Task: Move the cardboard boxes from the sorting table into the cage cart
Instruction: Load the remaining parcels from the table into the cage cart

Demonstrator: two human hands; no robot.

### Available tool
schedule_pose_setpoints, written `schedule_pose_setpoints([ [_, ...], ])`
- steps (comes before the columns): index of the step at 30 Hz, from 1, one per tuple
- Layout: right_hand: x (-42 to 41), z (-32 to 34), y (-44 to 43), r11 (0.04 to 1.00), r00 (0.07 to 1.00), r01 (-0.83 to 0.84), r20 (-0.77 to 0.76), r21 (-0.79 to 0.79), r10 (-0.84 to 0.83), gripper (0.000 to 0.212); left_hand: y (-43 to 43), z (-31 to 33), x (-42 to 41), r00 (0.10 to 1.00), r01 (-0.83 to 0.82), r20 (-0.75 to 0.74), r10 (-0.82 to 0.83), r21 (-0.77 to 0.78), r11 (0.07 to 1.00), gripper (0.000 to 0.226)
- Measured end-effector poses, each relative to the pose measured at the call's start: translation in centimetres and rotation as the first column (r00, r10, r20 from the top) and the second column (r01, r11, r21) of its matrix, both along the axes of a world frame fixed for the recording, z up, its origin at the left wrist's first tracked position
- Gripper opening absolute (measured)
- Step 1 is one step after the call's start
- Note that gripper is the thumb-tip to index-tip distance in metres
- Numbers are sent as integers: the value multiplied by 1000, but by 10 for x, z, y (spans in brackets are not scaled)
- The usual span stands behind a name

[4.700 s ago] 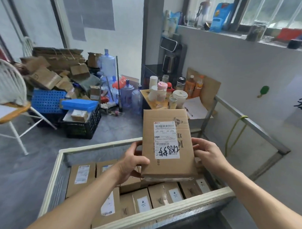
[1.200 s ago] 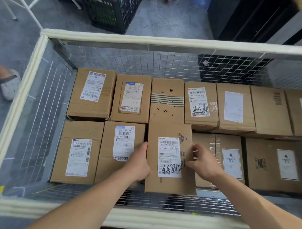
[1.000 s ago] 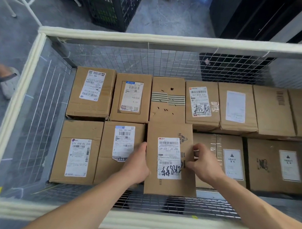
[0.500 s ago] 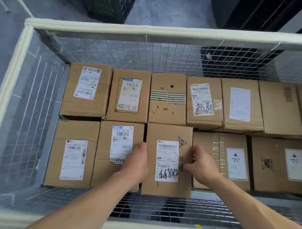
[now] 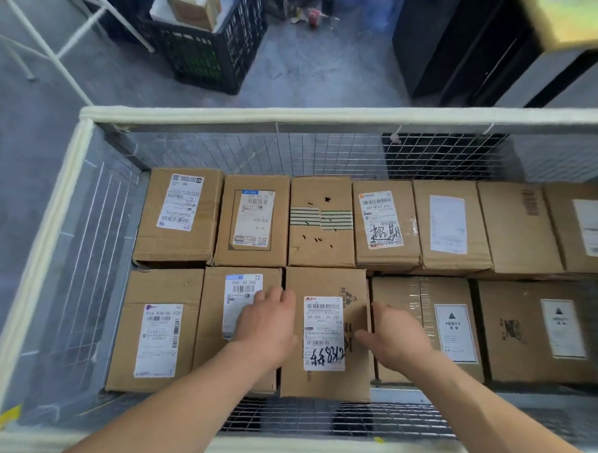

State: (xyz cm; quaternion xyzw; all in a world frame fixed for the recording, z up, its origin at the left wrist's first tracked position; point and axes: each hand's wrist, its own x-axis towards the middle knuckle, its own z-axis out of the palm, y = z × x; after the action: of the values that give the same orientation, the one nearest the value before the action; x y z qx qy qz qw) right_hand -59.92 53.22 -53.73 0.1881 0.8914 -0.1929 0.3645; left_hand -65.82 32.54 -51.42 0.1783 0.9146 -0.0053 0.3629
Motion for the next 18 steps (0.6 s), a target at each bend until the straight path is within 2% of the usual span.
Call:
schedule_pose_setpoints([
  [2,0,23,4,1000,999,-18,-51,10,19,34,7,23,-3,998,55,-40,-55,1,998,69],
  [6,1,81,16,998,980,-11,-197,59,22,58,27,80,-7,985,138,-111,-129,76,988,77],
  [10,8,148,31,984,934,10,-354,178,55,46,52,144,-12,957,238,-213,-198,181,954,80],
  [13,24,203,40,962,893,80,-447,260,47,39,72,191,-14,915,342,-304,-266,231,911,84],
  [18,63,288,55,894,839,259,-543,365,-22,54,109,274,-6,802,545,-450,-392,285,788,82],
])
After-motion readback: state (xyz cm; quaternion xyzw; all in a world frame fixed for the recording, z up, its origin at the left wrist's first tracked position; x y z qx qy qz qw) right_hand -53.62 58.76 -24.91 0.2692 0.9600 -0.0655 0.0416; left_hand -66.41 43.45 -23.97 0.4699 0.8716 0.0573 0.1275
